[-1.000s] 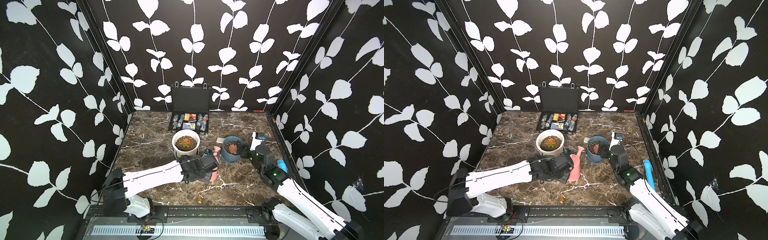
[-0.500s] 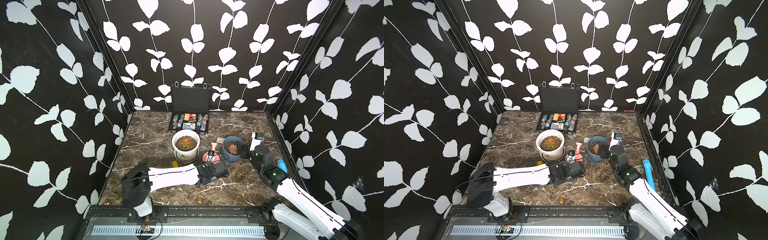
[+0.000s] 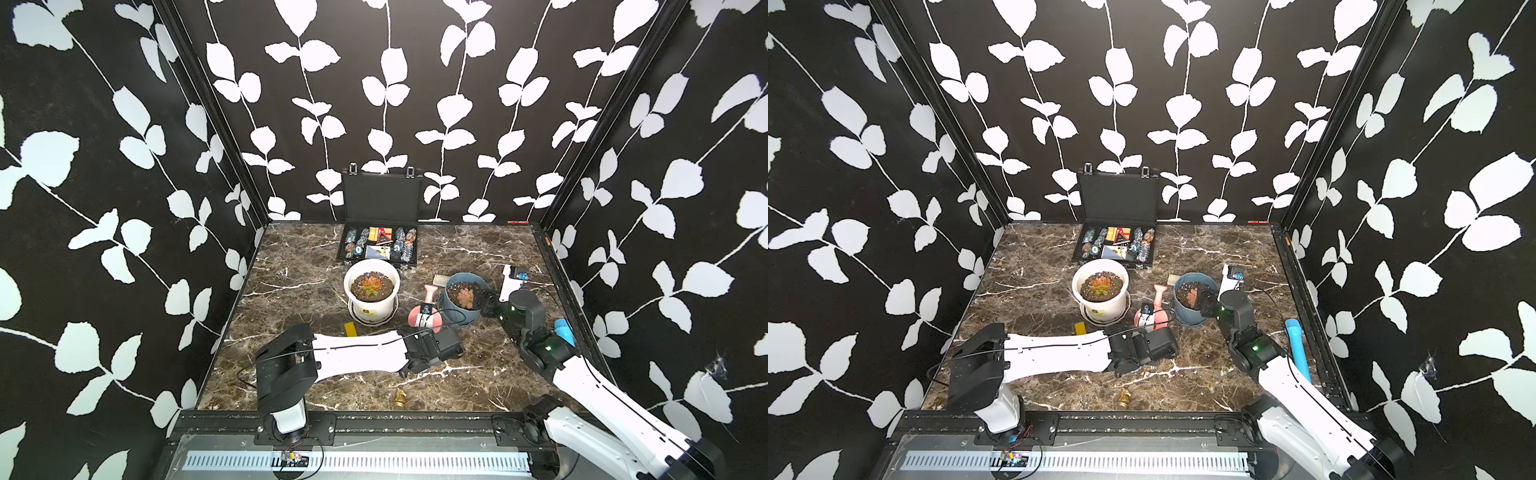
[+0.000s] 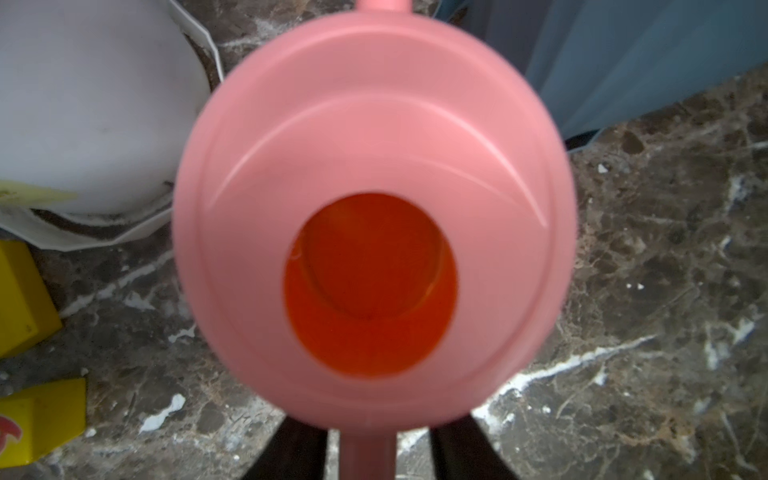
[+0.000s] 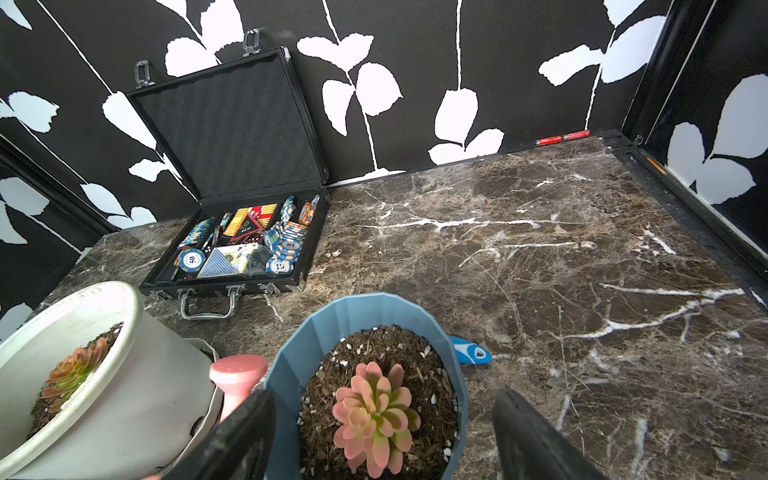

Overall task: Water the succulent around the soil edge
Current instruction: Place the watering can at the center of the board.

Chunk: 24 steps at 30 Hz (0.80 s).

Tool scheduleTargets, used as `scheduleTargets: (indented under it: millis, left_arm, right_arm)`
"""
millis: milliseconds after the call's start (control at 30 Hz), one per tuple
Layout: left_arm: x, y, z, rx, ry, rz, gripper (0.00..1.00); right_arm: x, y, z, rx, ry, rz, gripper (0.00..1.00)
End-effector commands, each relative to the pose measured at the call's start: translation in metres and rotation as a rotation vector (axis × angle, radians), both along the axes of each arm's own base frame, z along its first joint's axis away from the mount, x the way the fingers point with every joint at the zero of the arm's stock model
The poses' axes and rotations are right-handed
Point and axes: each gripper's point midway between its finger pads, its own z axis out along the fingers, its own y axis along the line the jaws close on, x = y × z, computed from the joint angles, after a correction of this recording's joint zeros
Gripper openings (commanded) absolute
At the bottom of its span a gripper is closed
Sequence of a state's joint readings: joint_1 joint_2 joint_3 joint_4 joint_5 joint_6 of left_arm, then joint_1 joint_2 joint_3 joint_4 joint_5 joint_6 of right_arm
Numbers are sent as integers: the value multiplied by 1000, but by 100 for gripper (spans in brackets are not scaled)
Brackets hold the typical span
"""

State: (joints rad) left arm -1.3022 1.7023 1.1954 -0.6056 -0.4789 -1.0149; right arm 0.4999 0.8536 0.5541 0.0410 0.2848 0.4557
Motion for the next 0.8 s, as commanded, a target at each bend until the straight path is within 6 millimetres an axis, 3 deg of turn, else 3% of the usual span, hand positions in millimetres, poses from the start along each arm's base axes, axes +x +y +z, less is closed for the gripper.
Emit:
scheduleTargets:
  millis: [0,133,300,467,667,767]
  left_arm:
    - [0,-10,23,-52,-28,-19,53]
    - [-2,-11,36,-69,-43,-45,63]
    - [-9,-17,79,-93,-123,-146,71]
    - [-18,-8,114,-95,-163,-239,80]
    - [-12,37,166,-99,-327,-265,98]
    - [-2,70,192,-30,-461,-260,99]
  right_arm:
    - [1,-1,3,-1,-25,-9,84]
    - [0,-1,5,13,-27,-13,85]
    - [-9,-11,14,109,47,-86,87]
    - [-39,-10,3,137,237,-79,75]
    - [-74,6,-1,151,341,12,64]
    - [-87,22,-6,121,384,65,64]
